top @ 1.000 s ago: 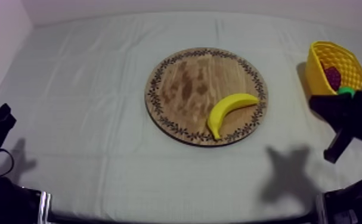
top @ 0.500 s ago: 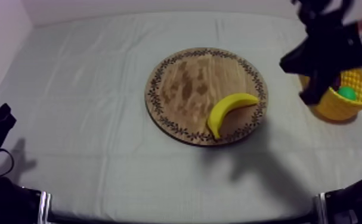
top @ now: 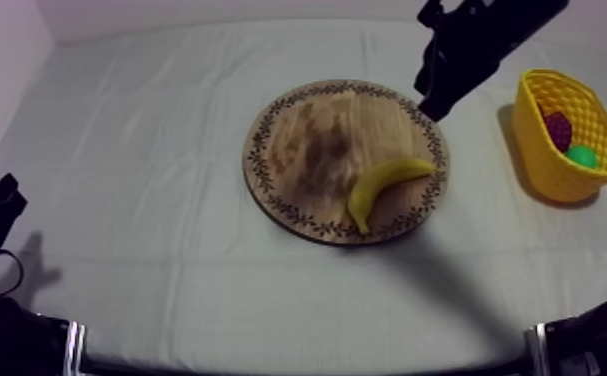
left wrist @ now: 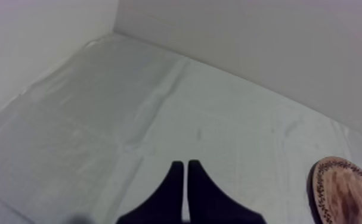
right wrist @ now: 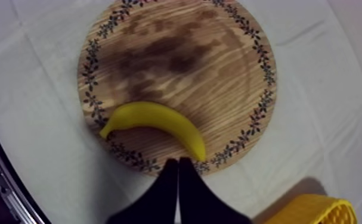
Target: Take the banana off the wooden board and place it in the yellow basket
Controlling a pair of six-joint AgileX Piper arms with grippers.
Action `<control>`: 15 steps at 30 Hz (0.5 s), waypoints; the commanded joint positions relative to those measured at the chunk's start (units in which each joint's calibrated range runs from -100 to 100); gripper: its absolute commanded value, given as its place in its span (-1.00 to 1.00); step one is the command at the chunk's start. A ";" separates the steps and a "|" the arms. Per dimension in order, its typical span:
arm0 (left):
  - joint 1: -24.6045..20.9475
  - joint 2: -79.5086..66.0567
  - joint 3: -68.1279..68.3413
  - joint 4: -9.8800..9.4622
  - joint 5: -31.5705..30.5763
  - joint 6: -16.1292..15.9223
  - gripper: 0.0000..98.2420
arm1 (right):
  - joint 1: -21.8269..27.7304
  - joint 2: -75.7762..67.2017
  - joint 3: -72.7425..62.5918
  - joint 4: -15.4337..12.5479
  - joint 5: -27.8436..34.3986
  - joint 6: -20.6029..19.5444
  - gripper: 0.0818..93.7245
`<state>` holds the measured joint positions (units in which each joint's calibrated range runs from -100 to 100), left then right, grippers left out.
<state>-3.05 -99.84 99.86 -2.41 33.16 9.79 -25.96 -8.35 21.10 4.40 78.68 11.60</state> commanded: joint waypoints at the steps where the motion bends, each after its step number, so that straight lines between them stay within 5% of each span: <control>1: -0.02 0.02 0.03 -0.01 -0.01 0.01 -1.00 | 0.25 0.26 -0.52 -0.49 1.16 4.30 -0.99; 7: -0.02 0.02 0.03 -0.01 -0.01 0.01 -1.00 | 0.55 0.42 -0.61 -0.67 0.30 20.39 -0.98; 15: -0.02 0.02 0.03 -0.01 -0.01 0.01 -1.00 | 0.33 -0.06 -0.76 0.48 -0.88 35.41 -0.97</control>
<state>-3.05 -99.84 99.86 -2.41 33.16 9.79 -25.59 -8.37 20.48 5.01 77.74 35.40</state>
